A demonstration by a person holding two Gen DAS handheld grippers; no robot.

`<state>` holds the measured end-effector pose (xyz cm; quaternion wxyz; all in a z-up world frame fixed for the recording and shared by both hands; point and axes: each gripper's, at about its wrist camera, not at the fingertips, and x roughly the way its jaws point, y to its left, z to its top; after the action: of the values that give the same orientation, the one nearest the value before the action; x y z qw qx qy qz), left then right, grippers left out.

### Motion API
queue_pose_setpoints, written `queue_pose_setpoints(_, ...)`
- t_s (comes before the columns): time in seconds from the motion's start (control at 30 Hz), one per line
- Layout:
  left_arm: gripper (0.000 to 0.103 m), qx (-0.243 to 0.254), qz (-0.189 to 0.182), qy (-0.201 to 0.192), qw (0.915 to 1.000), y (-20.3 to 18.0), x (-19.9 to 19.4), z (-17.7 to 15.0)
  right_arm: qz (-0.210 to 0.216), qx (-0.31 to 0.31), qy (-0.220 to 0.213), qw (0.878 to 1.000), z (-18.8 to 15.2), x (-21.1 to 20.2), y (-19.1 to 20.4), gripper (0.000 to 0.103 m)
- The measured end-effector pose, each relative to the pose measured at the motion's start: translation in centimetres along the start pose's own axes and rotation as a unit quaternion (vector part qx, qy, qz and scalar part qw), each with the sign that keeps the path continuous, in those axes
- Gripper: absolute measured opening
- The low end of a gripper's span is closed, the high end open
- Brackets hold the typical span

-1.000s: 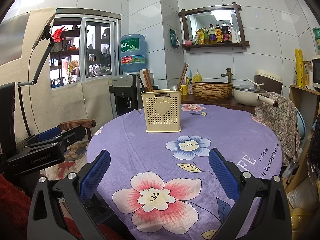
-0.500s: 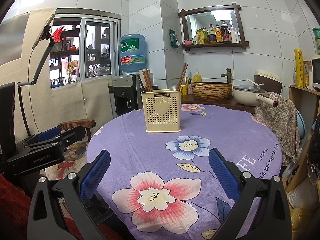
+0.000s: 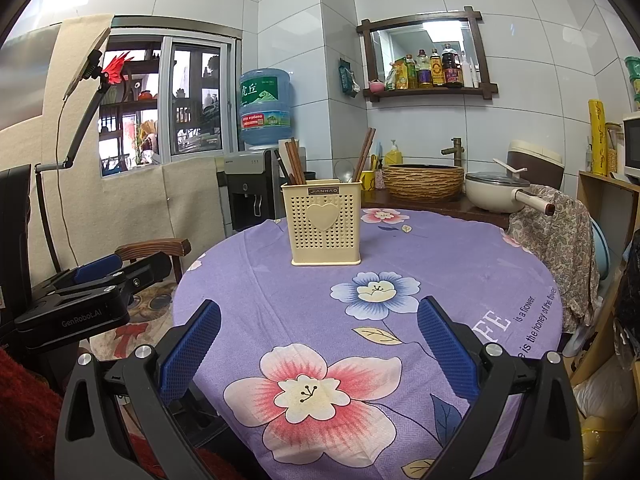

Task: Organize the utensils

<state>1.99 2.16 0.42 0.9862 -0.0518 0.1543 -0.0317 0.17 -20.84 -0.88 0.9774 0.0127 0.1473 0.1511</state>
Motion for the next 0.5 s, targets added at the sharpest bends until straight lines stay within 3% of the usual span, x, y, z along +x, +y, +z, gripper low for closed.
queue_pose_setpoints(0.5, 0.097, 0.001, 0.010, -0.008, 0.9999, 0.08, -0.16, -0.25, 0.000, 0.000, 0.000, 1.000, 0.04, 0.00, 0.03, 0.097)
